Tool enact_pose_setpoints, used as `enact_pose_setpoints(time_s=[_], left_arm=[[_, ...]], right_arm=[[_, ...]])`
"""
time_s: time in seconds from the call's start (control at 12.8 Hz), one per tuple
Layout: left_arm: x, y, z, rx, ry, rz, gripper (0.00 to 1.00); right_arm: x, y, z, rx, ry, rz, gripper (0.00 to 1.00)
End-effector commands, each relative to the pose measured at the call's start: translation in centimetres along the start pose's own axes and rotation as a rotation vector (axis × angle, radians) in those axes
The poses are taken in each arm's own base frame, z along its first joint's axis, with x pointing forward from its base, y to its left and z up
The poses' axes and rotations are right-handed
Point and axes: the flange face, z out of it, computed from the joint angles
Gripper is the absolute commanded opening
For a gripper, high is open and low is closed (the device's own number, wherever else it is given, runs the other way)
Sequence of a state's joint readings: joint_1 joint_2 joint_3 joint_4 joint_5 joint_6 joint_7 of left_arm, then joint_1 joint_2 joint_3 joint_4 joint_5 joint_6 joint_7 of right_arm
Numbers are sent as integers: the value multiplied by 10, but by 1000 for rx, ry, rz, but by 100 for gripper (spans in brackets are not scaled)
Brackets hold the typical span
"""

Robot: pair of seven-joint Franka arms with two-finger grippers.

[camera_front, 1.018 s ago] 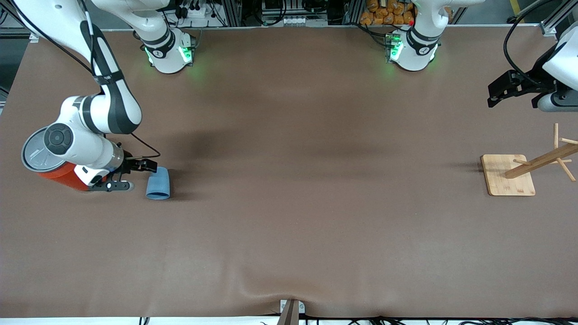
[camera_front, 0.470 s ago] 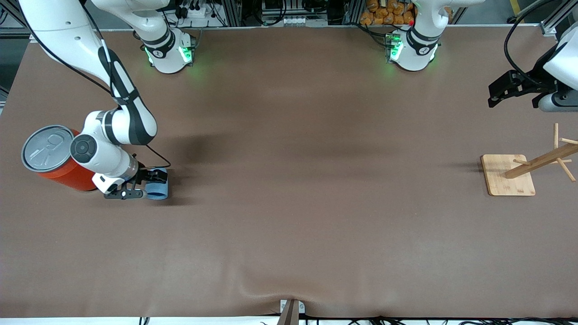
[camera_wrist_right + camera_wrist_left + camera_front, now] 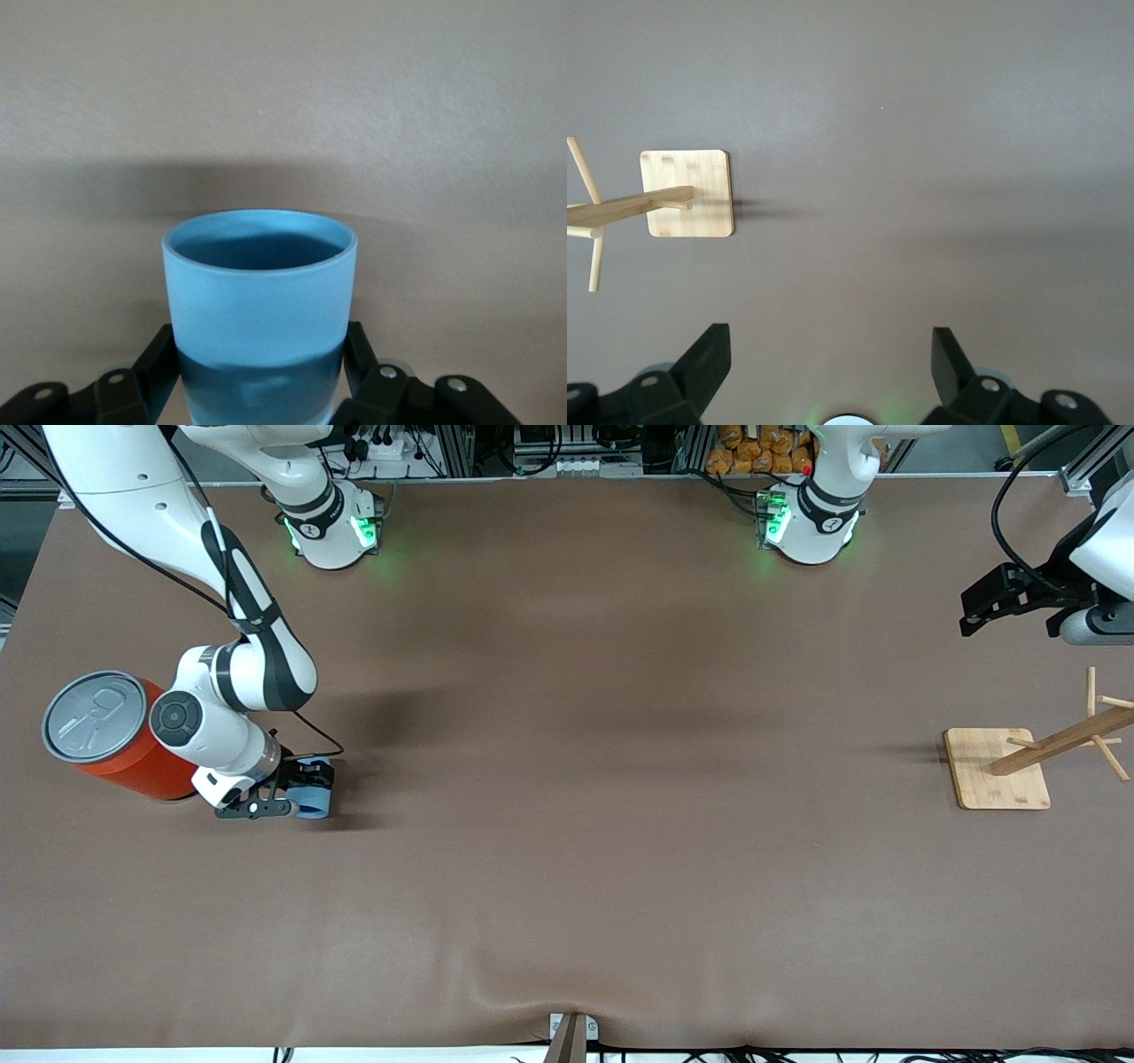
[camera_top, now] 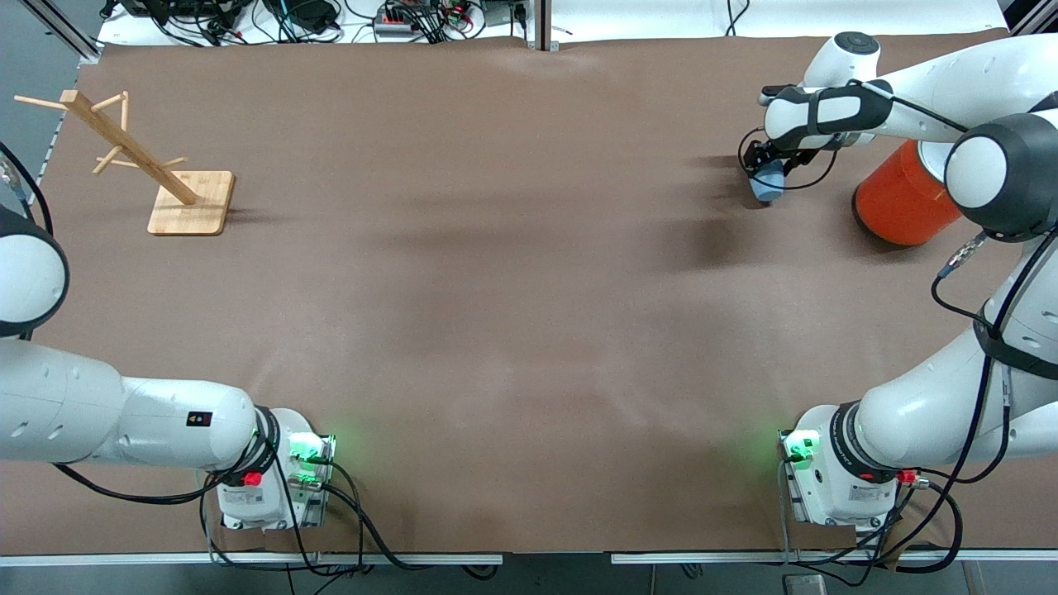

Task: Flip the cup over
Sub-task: 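Lift the blue cup with the right gripper and carry it toward mid-table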

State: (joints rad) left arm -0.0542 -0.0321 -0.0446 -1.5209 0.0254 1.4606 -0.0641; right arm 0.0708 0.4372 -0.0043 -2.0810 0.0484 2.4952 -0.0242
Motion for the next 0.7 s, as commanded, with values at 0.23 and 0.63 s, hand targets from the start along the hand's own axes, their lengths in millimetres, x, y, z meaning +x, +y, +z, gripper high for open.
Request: enact_pose_setpoints(time_s=[0.23,0.63], left_arm=[[0,-4,-4,2,-1,-12,100],[1,-4,-2,0,-4,-12,100]], right_arm=[[48,-24,-92,35,-119,-47,13],[77,-49,-160,61,-64,-88,13]])
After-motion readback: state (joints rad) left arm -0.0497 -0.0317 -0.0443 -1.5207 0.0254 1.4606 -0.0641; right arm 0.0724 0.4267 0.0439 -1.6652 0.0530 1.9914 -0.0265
